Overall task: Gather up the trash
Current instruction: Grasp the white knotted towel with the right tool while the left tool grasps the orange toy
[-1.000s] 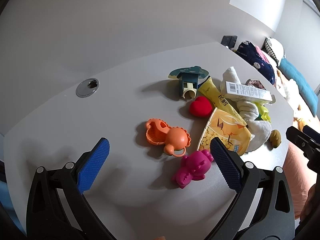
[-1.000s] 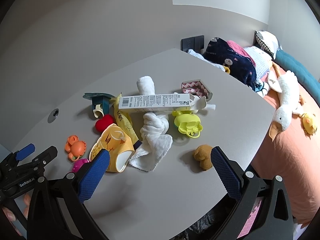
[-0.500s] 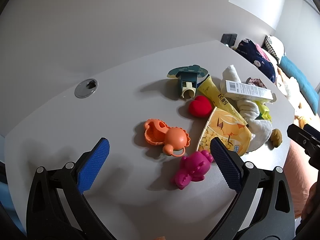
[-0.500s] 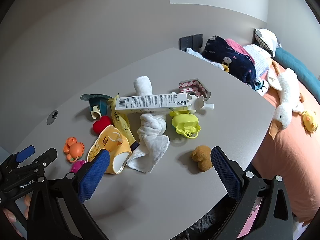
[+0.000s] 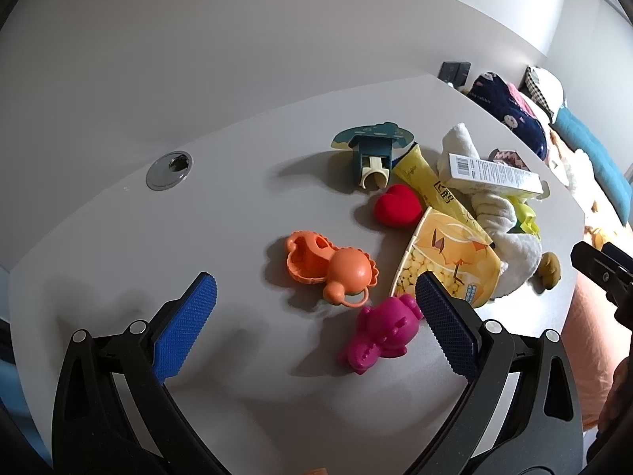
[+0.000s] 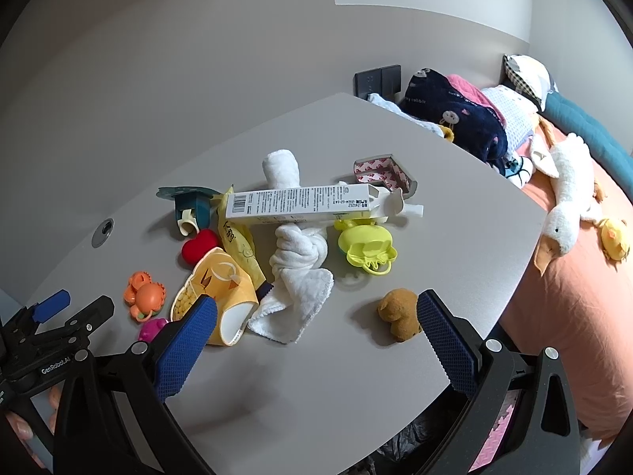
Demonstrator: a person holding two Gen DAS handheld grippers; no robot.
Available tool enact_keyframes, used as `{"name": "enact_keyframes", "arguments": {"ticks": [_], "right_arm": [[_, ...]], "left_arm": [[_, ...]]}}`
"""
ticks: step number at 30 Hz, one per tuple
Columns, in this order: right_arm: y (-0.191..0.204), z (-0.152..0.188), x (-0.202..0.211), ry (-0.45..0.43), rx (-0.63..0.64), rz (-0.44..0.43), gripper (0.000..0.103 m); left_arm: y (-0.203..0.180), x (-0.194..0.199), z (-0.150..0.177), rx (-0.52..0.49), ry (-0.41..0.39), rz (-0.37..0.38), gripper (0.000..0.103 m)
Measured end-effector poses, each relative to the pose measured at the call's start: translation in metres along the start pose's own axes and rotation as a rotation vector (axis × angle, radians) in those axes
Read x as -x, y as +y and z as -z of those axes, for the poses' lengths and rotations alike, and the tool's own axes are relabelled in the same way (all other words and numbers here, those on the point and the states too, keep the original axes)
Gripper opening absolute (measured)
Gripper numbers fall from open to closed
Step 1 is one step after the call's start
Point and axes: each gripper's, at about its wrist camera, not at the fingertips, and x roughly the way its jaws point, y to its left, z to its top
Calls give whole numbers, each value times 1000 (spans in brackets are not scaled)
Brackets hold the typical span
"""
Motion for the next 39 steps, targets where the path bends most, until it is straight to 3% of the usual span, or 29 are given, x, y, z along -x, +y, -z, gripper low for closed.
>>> {"name": "enact_keyframes", "arguments": {"ticks": [16, 22, 28, 39], "right_arm": [[-8, 8, -24, 39, -43, -108, 100], [-8, 6, -43, 66, -43, -132, 92], [-8, 0, -71, 111, -50, -134, 70], [0, -12, -103, 137, -41, -137, 59]], "left_arm": [[5, -34, -2, -1, 48, -7, 97], [7, -59, -6, 15, 91, -9, 97], [9, -75, -7, 27, 123, -16, 91], [13, -87, -10, 20, 119, 0, 76]]}}
